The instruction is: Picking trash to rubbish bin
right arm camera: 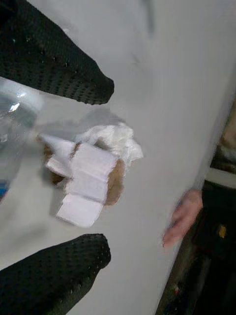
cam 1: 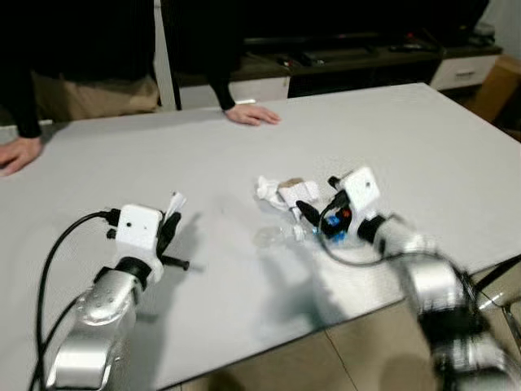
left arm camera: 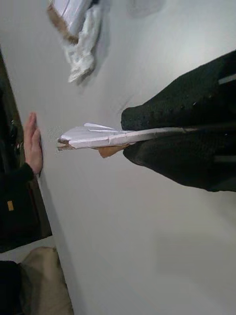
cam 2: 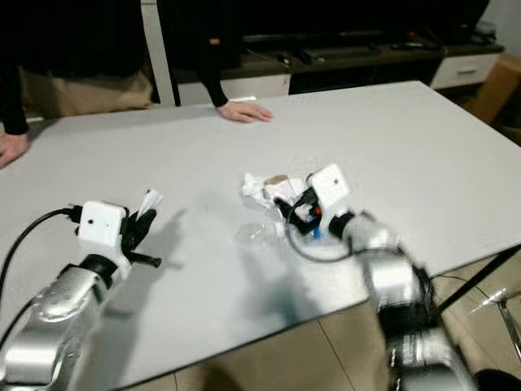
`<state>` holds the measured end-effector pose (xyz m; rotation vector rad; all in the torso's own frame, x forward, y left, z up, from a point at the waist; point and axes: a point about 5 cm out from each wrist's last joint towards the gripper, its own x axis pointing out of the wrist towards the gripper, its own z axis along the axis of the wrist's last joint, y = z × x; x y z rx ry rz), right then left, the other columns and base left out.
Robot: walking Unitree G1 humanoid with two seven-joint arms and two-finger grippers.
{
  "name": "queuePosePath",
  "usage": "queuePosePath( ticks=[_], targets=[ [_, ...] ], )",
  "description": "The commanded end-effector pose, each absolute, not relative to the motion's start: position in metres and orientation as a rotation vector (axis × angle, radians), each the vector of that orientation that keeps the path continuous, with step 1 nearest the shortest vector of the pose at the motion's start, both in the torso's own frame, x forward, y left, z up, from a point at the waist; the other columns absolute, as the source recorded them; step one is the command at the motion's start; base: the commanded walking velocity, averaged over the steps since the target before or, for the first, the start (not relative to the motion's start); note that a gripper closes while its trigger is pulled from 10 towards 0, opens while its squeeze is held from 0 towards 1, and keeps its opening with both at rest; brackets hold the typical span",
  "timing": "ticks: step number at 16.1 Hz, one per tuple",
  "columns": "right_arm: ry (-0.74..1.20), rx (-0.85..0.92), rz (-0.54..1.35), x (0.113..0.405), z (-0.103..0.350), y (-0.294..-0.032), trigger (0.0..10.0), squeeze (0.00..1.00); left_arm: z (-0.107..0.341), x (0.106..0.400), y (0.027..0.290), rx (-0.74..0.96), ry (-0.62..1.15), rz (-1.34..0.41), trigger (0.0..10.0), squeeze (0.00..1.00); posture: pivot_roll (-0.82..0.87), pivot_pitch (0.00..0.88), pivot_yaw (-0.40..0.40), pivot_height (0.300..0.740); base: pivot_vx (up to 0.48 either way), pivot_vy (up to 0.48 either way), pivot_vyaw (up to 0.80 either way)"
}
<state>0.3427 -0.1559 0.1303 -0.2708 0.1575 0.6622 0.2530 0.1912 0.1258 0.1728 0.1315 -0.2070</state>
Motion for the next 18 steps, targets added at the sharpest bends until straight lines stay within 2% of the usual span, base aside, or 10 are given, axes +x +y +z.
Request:
queuePosePath(
  ticks=[1, 2, 6, 12, 14, 15, 17, 18],
  targets=[
    [0.163, -0.319, 0.715, 0.352, 0.142, -0.165, 10.0, 1.00, 0.132, 0.249, 0.190, 0.175, 0.123, -0.236, 10.0, 0.00, 0.08, 0.007, -0.039, 0.740, 0.000, 0.000, 0.00],
    [0.220, -0.378, 0.800, 0.361, 0.149, -0.174, 10.0, 1.00, 0.134, 0.244, 0.190, 0.177, 0.125, -0.271, 10.0, 0.00, 0.10, 0.028, -0.044, 0.740, 0.000, 0.000, 0.00],
    [0.322, -0.390, 0.933, 0.372, 0.162, -0.189, 10.0, 1.00, 0.139, 0.231, 0.194, 0.171, 0.138, -0.293, 10.0, 0.00, 0.14, 0.059, -0.057, 0.740, 0.000, 0.000, 0.00],
    [0.507, -0.322, 1.088, 0.368, 0.169, -0.202, 10.0, 1.00, 0.144, 0.219, 0.197, 0.162, 0.158, -0.319, 10.0, 0.00, 0.16, 0.091, -0.062, 0.740, 0.000, 0.000, 0.00],
    [0.558, -0.357, 1.148, 0.366, 0.169, -0.204, 10.0, 1.00, 0.145, 0.218, 0.198, 0.162, 0.164, -0.320, 10.0, 0.00, 0.16, 0.096, -0.062, 0.740, 0.000, 0.000, 0.00],
    [0.584, -0.425, 1.172, 0.363, 0.164, -0.204, 10.0, 0.97, 0.144, 0.218, 0.198, 0.161, 0.168, -0.322, 10.0, 0.00, 0.16, 0.088, -0.060, 0.740, 0.000, 0.000, 0.00],
    [0.555, -0.548, 1.139, 0.363, 0.152, -0.200, 10.0, 0.00, 0.144, 0.219, 0.195, 0.161, 0.169, -0.330, 10.0, 0.00, 0.16, 0.079, -0.053, 0.740, 0.000, 0.000, 0.00],
    [0.536, -0.573, 1.121, 0.363, 0.149, -0.198, 10.0, 0.00, 0.144, 0.219, 0.194, 0.162, 0.169, -0.332, 10.0, 0.00, 0.16, 0.078, -0.053, 0.740, 0.000, 0.000, 0.00]
  ],
)
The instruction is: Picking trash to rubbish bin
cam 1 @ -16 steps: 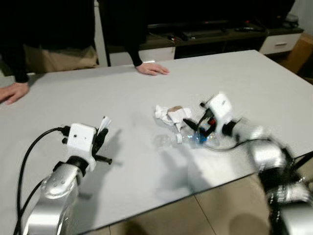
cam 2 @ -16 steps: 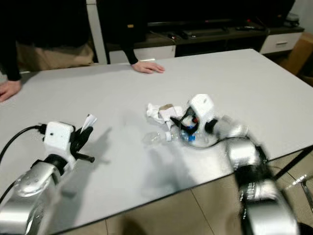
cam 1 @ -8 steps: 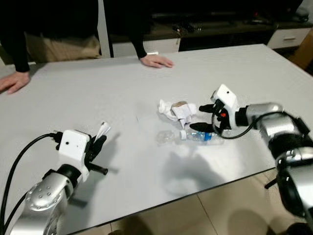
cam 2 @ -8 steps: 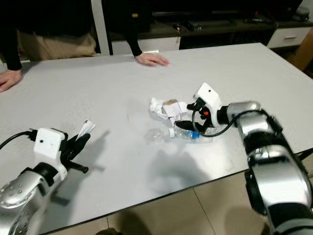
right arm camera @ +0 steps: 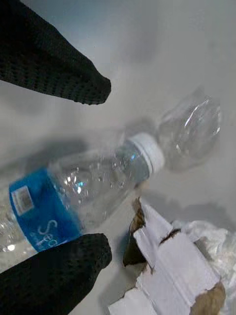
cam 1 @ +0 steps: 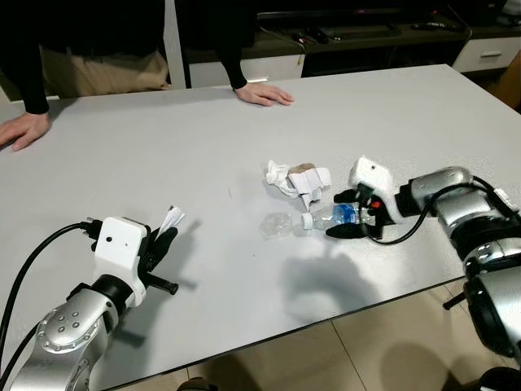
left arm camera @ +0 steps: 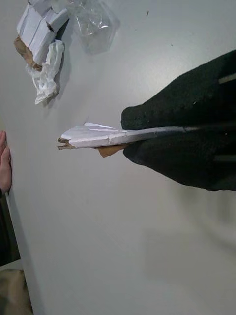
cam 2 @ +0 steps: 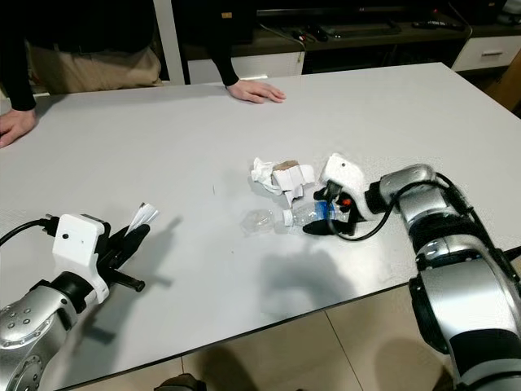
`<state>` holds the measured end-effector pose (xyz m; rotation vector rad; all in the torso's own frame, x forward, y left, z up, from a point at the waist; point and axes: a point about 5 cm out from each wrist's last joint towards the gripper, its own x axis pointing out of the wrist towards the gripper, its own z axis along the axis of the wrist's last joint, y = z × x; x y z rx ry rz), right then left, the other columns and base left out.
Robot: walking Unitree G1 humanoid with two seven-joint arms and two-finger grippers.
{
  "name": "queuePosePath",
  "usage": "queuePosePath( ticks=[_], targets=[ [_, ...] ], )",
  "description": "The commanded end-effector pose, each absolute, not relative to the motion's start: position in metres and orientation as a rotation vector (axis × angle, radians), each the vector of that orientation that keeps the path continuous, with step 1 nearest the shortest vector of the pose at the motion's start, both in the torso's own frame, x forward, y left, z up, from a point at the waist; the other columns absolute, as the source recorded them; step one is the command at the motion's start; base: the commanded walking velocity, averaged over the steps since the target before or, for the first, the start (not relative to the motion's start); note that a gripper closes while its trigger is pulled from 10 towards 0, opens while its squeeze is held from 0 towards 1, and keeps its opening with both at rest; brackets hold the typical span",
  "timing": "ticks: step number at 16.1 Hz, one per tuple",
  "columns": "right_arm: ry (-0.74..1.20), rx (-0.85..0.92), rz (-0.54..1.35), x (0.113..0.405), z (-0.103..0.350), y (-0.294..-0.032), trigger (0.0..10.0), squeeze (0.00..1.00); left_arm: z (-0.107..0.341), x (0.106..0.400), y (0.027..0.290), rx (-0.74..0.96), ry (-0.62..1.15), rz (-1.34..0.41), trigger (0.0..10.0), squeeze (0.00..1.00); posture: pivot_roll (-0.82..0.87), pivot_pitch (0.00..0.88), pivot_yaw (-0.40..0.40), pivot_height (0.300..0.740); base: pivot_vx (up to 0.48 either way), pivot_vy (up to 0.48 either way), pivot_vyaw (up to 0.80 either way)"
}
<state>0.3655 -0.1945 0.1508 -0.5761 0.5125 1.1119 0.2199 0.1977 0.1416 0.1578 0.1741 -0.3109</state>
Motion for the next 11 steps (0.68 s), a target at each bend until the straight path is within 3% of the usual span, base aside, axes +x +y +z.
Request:
queuePosePath(
  ticks=[1, 8, 9, 10, 11],
  targets=[
    [0.499, -0.623, 1.091, 0.363, 0.140, -0.192, 10.0, 0.00, 0.145, 0.221, 0.193, 0.169, 0.167, -0.341, 10.0, 0.00, 0.17, 0.074, -0.047, 0.740, 0.000, 0.000, 0.00],
    [0.562, -0.766, 1.062, 0.352, 0.105, -0.189, 10.0, 0.00, 0.147, 0.223, 0.199, 0.189, 0.175, -0.329, 10.0, 0.00, 0.19, 0.072, -0.049, 0.740, 0.000, 0.000, 0.00],
    [0.575, -0.769, 1.069, 0.352, 0.104, -0.189, 6.9, 0.00, 0.147, 0.223, 0.199, 0.190, 0.174, -0.328, 10.0, 0.00, 0.18, 0.072, -0.051, 0.740, 0.000, 0.000, 0.00],
    [0.580, -0.772, 1.070, 0.352, 0.105, -0.190, 0.3, 0.00, 0.147, 0.224, 0.199, 0.190, 0.174, -0.329, 10.0, 0.00, 0.18, 0.063, -0.052, 0.740, 0.000, 0.000, 0.00],
    [0.579, -0.766, 1.068, 0.353, 0.107, -0.191, 0.0, 0.00, 0.147, 0.224, 0.199, 0.190, 0.173, -0.329, 10.0, 0.00, 0.17, 0.063, -0.052, 0.740, 0.000, 0.000, 0.00]
  ],
)
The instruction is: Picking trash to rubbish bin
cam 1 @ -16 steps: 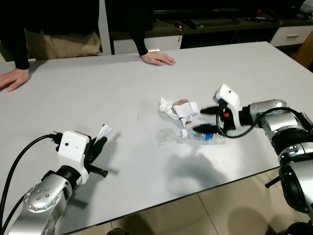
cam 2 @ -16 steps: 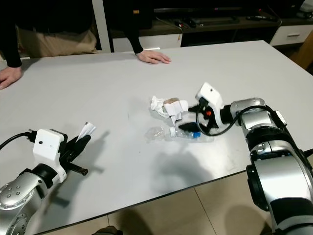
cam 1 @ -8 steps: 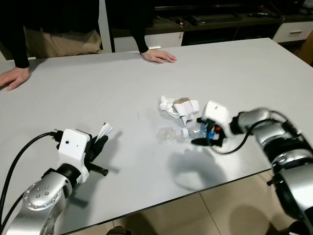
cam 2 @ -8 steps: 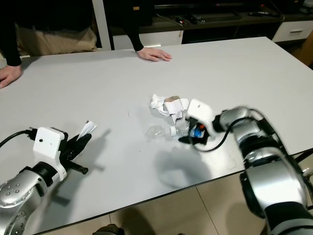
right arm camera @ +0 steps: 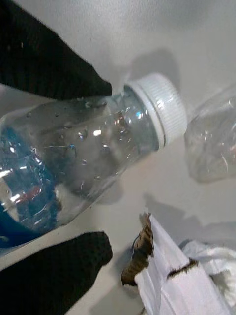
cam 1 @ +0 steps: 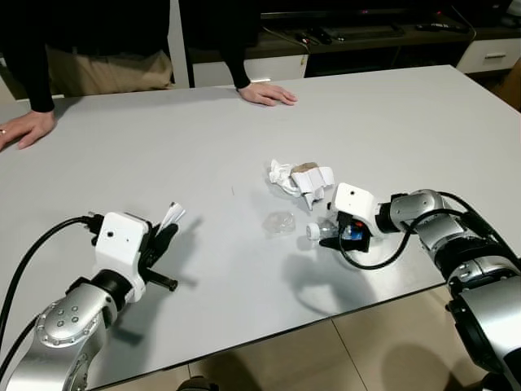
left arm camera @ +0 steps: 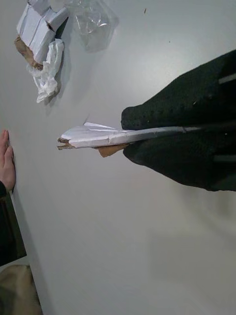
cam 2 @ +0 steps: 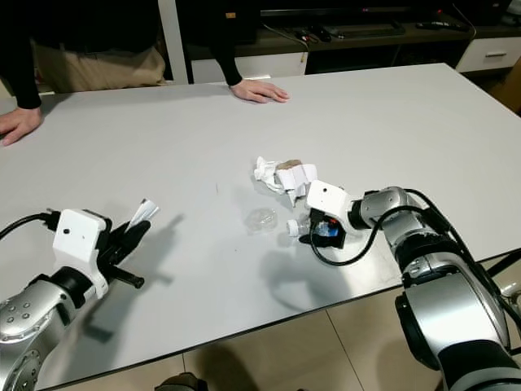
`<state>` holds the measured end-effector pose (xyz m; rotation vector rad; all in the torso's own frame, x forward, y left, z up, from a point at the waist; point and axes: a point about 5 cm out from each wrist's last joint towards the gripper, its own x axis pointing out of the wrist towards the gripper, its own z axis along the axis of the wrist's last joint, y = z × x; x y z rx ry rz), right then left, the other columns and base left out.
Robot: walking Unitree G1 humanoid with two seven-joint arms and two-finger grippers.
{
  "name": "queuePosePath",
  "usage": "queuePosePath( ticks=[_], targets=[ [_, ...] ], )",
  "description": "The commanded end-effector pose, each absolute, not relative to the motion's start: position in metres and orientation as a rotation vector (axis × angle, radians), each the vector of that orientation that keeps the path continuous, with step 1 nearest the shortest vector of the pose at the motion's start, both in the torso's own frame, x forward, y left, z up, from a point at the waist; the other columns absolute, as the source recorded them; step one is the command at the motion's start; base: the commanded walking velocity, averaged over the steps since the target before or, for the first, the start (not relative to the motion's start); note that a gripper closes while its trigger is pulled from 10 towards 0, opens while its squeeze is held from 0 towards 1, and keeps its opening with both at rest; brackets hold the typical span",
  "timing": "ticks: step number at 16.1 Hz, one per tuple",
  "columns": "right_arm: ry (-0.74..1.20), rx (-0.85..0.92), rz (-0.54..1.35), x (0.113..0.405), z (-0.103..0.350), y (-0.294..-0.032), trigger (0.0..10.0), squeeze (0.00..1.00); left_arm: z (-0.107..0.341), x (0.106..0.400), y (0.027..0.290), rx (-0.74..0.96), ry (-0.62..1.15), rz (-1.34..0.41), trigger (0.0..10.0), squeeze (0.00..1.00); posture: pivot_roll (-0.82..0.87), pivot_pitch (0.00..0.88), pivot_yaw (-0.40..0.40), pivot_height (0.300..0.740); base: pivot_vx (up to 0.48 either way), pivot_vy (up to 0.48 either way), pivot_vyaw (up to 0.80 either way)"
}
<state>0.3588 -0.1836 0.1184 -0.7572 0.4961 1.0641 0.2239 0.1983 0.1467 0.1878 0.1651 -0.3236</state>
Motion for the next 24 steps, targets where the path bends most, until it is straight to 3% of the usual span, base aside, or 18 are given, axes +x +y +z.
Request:
queuePosePath(
  ticks=[1, 14, 19, 24],
  targets=[
    [0.574, -0.756, 1.063, 0.355, 0.113, -0.194, 0.0, 0.00, 0.146, 0.227, 0.198, 0.189, 0.168, -0.329, 10.0, 0.00, 0.17, 0.051, -0.051, 0.740, 0.000, 0.000, 0.00],
    [0.635, -0.713, 1.081, 0.357, 0.131, -0.211, 0.0, 0.00, 0.138, 0.239, 0.182, 0.155, 0.166, -0.368, 10.0, 0.00, 0.10, 0.040, -0.043, 0.740, 0.000, 0.000, 0.00],
    [0.292, -0.396, 0.801, 0.366, 0.160, -0.235, 0.0, 0.00, 0.125, 0.247, 0.171, 0.049, 0.224, -0.291, 10.0, 0.00, 0.07, 0.020, -0.073, 0.740, 0.000, 0.000, 0.00],
    [0.258, -0.209, 0.400, 0.286, 0.126, -0.249, 0.0, 0.00, 0.133, 0.251, 0.157, 0.047, 0.159, -0.332, 10.0, 0.00, -0.01, 0.011, -0.038, 0.740, 0.000, 0.000, 0.00]
  ],
)
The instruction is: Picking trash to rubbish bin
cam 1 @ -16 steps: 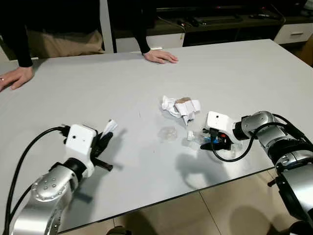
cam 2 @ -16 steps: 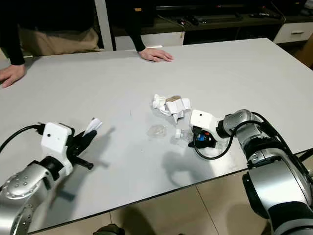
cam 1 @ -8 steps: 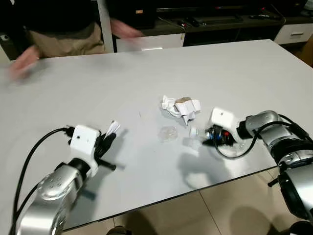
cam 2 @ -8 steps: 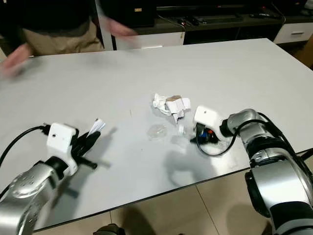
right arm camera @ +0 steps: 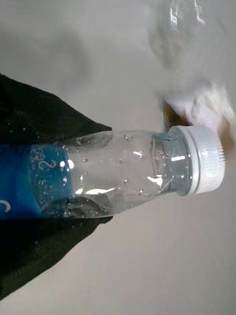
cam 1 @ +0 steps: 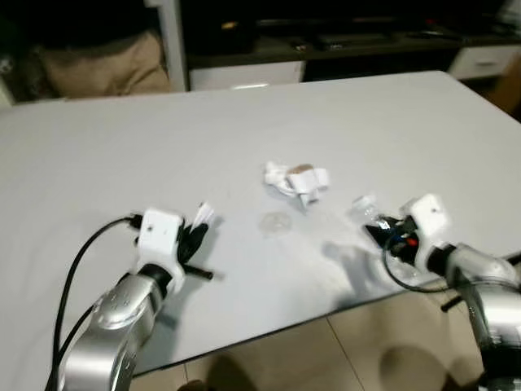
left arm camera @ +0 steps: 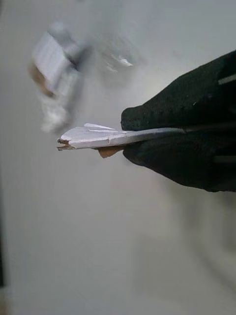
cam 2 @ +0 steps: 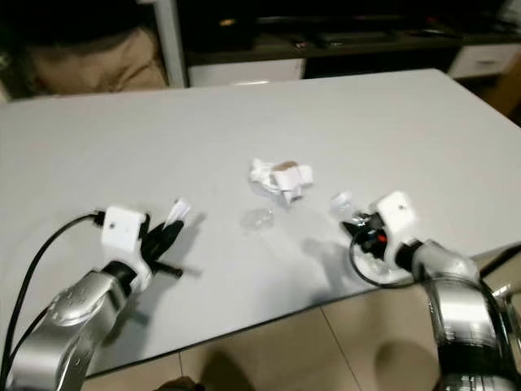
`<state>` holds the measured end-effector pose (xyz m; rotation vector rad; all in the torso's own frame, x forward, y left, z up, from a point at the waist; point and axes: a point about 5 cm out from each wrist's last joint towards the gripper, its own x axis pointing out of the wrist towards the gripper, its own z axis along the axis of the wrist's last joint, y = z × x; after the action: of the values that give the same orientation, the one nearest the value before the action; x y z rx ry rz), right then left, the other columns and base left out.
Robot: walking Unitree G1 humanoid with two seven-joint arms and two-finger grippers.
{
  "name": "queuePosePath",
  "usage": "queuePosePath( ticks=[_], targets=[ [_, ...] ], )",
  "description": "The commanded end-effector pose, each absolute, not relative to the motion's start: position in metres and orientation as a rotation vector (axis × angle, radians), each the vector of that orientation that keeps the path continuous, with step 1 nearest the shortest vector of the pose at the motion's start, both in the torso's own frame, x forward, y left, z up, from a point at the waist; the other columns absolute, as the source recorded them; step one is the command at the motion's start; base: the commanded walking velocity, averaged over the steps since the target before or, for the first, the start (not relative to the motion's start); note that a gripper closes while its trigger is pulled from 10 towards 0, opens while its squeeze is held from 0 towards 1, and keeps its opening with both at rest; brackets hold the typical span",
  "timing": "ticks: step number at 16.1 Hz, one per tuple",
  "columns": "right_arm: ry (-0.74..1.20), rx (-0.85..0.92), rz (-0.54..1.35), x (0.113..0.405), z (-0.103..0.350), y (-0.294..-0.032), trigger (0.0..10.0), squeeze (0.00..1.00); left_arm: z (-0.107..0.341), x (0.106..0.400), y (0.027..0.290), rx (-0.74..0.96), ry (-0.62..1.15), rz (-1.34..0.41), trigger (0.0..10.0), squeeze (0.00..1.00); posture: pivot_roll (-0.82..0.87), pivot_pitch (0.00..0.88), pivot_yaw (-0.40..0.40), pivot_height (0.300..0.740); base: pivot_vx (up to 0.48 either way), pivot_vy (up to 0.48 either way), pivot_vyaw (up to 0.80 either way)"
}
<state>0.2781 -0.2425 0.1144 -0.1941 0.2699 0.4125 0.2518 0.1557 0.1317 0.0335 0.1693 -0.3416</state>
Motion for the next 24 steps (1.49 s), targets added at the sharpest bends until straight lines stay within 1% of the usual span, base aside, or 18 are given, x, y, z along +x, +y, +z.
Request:
queuePosePath(
  ticks=[1, 2, 3, 4, 5, 6, 7, 8, 9, 13, 14, 18, 24],
  targets=[
    [0.234, -0.195, 0.267, 0.267, 0.123, -0.246, 1.3, 0.00, 0.136, 0.256, 0.157, 0.052, 0.143, -0.332, 10.0, 0.00, -0.02, 0.004, -0.027, 0.740, 0.000, 0.000, 0.00],
    [0.191, -0.142, 0.179, 0.250, 0.124, -0.234, 3.4, 0.00, 0.134, 0.257, 0.158, 0.056, 0.148, -0.337, 10.0, 0.00, -0.04, 0.004, -0.020, 0.740, 0.000, 0.000, 0.00],
    [0.174, -0.110, 0.145, 0.240, 0.128, -0.221, 10.0, 0.00, 0.131, 0.258, 0.158, 0.066, 0.151, -0.341, 10.0, 0.00, -0.05, 0.004, -0.003, 0.740, 0.000, 0.000, 0.00],
    [0.167, -0.097, 0.095, 0.235, 0.131, -0.209, 10.0, 0.00, 0.132, 0.258, 0.158, 0.064, 0.145, -0.340, 10.0, 0.00, -0.05, 0.005, -0.002, 0.740, 0.000, 0.000, 0.00],
    [0.113, -0.053, 0.099, 0.236, 0.141, -0.193, 10.0, 0.00, 0.136, 0.257, 0.156, 0.053, 0.132, -0.335, 10.0, 0.00, -0.05, 0.007, 0.001, 0.740, 0.000, 0.000, 0.00],
    [0.094, -0.018, 0.097, 0.236, 0.146, -0.186, 10.0, 0.00, 0.137, 0.256, 0.156, 0.050, 0.128, -0.336, 10.0, 0.00, -0.05, 0.009, 0.001, 0.740, 0.000, 0.000, 0.00],
    [0.076, 0.047, 0.102, 0.236, 0.152, -0.172, 10.0, 0.00, 0.139, 0.255, 0.154, 0.041, 0.121, -0.337, 10.0, 0.00, -0.06, 0.012, -0.002, 0.740, 0.000, 0.000, 0.00],
    [0.103, 0.019, 0.113, 0.235, 0.147, -0.167, 10.0, 0.00, 0.139, 0.255, 0.153, 0.036, 0.114, -0.336, 10.0, 0.00, -0.06, 0.003, -0.007, 0.740, 0.000, 0.000, -0.80],
    [0.120, -0.011, 0.114, 0.234, 0.146, -0.165, 10.0, 0.00, 0.138, 0.257, 0.152, 0.037, 0.110, -0.336, 10.0, 0.00, -0.06, 0.005, -0.013, 0.740, 0.000, 0.000, -0.80],
    [0.146, -0.033, 0.115, 0.233, 0.143, -0.163, 10.0, 0.00, 0.134, 0.256, 0.153, 0.038, 0.116, -0.320, 10.0, 0.00, -0.06, 0.007, -0.029, 0.740, 0.000, 0.000, -0.80],
    [0.143, -0.005, 0.102, 0.232, 0.145, -0.162, 10.0, 0.00, 0.136, 0.256, 0.153, 0.032, 0.110, -0.316, 10.0, 0.00, -0.07, 0.010, -0.029, 0.740, 0.000, 0.000, -0.80],
    [0.172, 0.006, 0.078, 0.223, 0.139, -0.161, 10.0, 0.00, 0.135, 0.255, 0.150, 0.046, 0.108, -0.337, 10.0, 0.00, -0.07, 0.016, -0.016, 0.740, 0.000, 0.000, 0.00],
    [0.182, -0.006, 0.080, 0.216, 0.113, -0.160, 10.0, 0.00, 0.120, 0.250, 0.147, 0.029, 0.078, -0.338, 10.0, 0.00, -0.07, 0.006, 0.002, 0.740, 0.000, 0.000, -0.80]
  ],
)
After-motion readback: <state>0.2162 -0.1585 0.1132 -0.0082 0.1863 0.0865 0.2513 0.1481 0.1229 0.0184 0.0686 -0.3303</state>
